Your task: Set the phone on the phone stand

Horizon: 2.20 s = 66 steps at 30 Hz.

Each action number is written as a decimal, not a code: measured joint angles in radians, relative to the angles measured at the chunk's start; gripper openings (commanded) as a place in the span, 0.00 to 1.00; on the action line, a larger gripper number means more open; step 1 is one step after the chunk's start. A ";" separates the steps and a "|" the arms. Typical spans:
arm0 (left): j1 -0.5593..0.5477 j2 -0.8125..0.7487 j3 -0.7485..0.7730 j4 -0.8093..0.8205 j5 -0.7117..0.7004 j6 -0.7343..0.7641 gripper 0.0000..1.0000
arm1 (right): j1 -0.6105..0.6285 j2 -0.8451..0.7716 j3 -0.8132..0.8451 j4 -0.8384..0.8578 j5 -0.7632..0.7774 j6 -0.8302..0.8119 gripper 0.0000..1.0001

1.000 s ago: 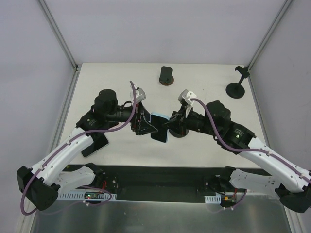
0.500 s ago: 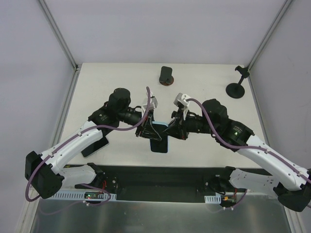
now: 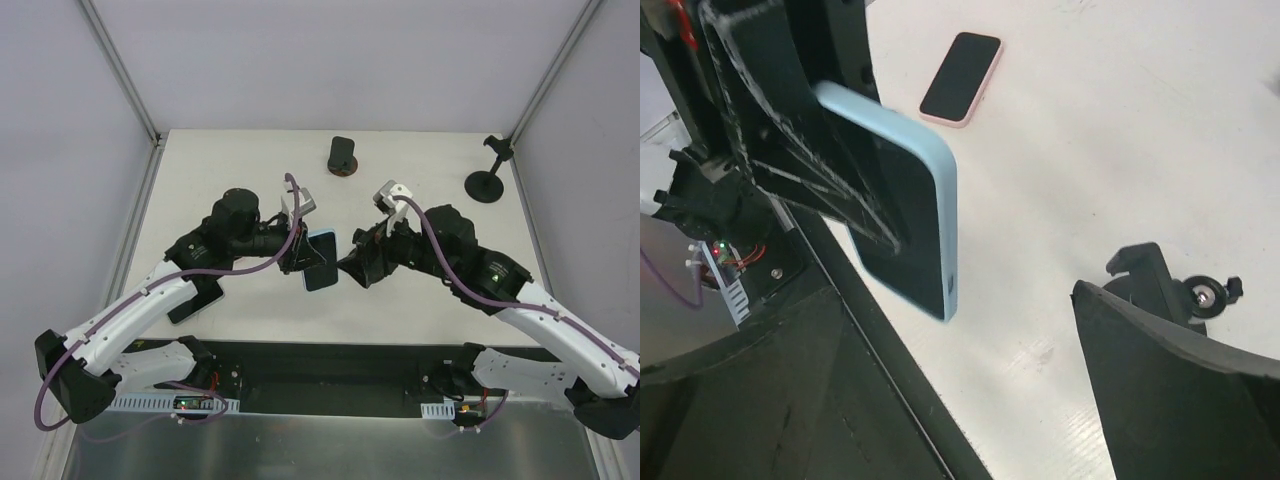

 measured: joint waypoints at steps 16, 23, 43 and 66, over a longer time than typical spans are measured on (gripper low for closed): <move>0.000 0.042 0.187 0.011 0.123 -0.375 0.00 | -0.007 -0.042 -0.120 0.091 -0.234 0.183 0.72; 0.010 0.048 0.187 0.029 0.172 -0.465 0.00 | -0.005 -0.062 -0.184 0.229 -0.349 0.297 0.28; 0.013 0.105 0.214 0.108 0.348 -0.423 0.00 | -0.003 -0.137 -0.285 0.323 -0.473 0.343 0.04; 0.013 -0.077 0.254 -0.306 -0.523 -0.172 0.00 | -0.011 0.063 -0.040 -0.324 0.578 0.423 0.69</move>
